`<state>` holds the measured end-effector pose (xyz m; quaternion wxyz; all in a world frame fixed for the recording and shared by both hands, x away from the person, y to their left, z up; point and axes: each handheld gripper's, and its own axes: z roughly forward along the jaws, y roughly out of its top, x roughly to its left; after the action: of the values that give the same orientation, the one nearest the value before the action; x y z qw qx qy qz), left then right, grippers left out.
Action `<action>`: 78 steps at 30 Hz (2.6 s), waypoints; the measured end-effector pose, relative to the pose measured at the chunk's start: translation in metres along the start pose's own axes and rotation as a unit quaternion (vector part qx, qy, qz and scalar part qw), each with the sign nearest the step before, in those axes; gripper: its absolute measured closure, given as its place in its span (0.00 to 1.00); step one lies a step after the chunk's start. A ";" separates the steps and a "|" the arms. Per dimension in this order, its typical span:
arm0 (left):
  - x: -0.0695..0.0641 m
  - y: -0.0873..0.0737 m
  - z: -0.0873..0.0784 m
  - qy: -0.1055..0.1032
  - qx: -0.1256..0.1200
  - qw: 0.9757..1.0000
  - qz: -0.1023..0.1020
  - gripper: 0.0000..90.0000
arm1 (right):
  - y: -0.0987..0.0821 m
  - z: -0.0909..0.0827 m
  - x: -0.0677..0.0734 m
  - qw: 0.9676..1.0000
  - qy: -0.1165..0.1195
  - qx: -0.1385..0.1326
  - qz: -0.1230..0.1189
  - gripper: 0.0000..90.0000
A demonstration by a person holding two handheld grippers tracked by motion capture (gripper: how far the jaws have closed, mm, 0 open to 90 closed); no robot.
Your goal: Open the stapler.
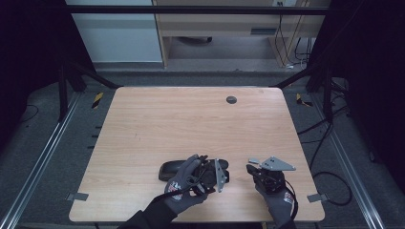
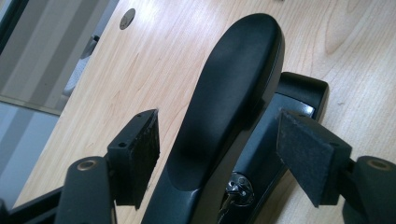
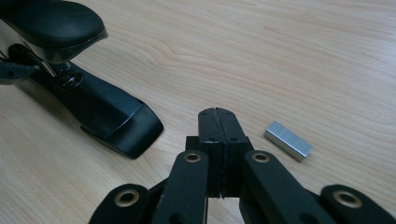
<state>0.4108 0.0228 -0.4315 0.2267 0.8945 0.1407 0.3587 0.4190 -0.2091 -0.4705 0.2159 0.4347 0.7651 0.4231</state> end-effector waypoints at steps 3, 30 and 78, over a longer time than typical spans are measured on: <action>0.000 -0.001 0.001 0.001 0.003 1.000 0.003 0.35 | 0.000 0.001 0.002 1.000 0.005 0.001 0.000 1.00; -0.001 -0.002 0.009 0.015 0.010 1.000 0.024 0.49 | 0.000 0.018 0.022 0.999 0.053 0.007 0.005 1.00; -0.003 -0.003 0.008 0.024 0.007 0.999 0.038 0.54 | -0.002 0.051 0.052 0.996 0.077 0.040 -0.003 1.00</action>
<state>0.4143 0.0215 -0.4402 0.2030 0.8917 0.1148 0.3878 0.4258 -0.1418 -0.4985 0.1402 0.4069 0.7969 0.4239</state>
